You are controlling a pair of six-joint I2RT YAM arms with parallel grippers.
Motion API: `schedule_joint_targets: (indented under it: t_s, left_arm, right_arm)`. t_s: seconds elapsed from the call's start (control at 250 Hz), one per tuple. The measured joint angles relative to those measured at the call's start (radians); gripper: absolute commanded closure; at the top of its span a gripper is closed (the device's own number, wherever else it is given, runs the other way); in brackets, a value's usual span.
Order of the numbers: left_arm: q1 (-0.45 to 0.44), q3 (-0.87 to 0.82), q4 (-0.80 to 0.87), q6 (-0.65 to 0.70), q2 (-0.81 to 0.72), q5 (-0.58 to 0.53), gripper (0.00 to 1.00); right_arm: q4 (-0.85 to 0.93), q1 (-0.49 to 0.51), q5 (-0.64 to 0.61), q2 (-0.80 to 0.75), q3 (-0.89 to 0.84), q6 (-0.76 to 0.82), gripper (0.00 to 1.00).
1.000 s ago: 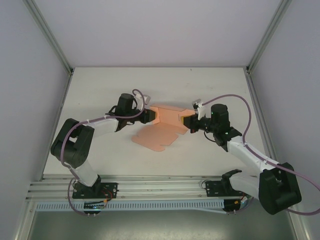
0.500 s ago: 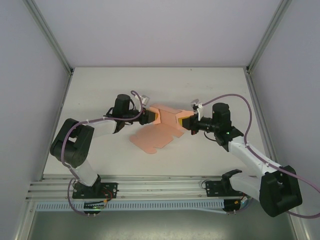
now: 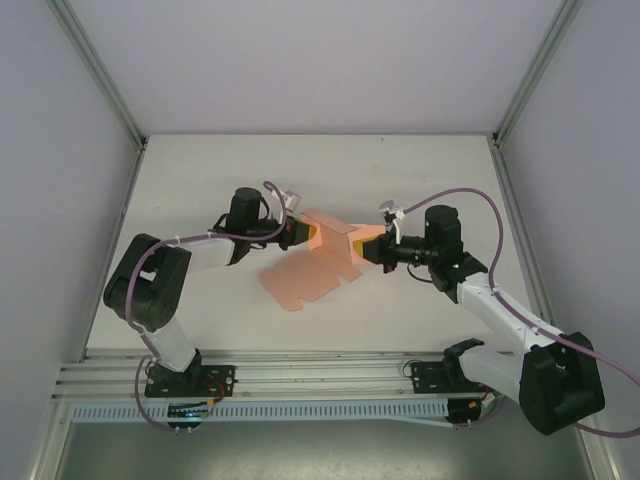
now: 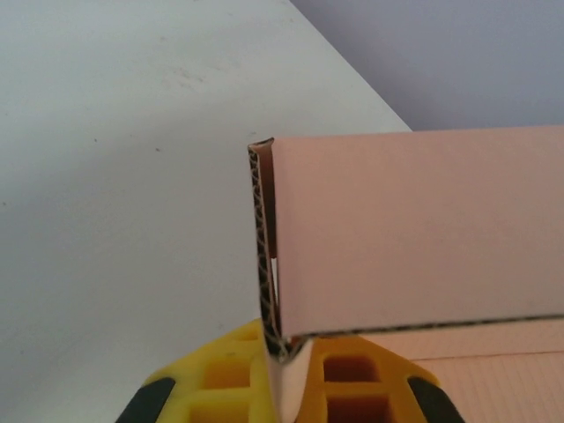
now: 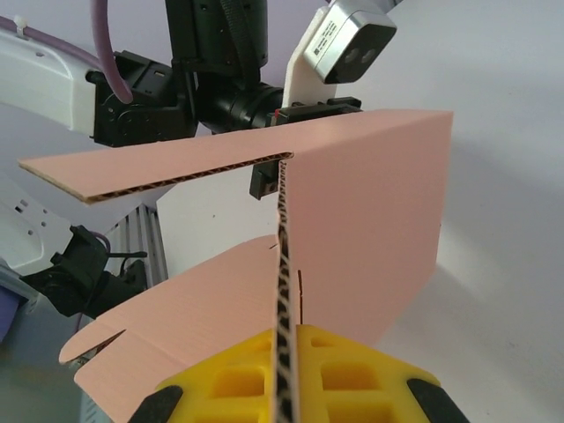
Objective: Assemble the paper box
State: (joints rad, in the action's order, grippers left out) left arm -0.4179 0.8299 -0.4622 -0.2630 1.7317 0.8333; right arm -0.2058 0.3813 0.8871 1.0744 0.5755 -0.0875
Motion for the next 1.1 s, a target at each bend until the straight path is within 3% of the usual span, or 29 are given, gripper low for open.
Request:
schedule_joint_targets:
  t_s: [0.152, 0.408, 0.56, 0.883, 1.103]
  left_arm:
    - [-0.018, 0.027, 0.064, 0.0, -0.006, -0.092, 1.0]
    - [-0.14, 0.182, 0.372, -0.054, -0.019, -0.55, 1.0]
    - [-0.192, 0.262, 0.516, -0.126, 0.004, -0.718, 1.0]
    - [-0.249, 0.394, 0.713, -0.185, 0.064, -0.885, 1.0]
    - [-0.243, 0.311, 0.61, -0.131, 0.031, -0.843, 0.98]
  right_arm:
    - [0.001, 0.0, -0.045, 0.003, 0.0, -0.001, 1.0]
    - [0.008, -0.002, -0.233, 0.011, -0.003, -0.026, 1.0]
    - [0.016, 0.003, -0.322, 0.011, -0.014, -0.027, 1.0]
    - [0.046, 0.026, -0.393, 0.011, -0.014, -0.023, 1.0]
    - [0.041, 0.026, -0.392, 0.022, -0.015, -0.019, 1.0]
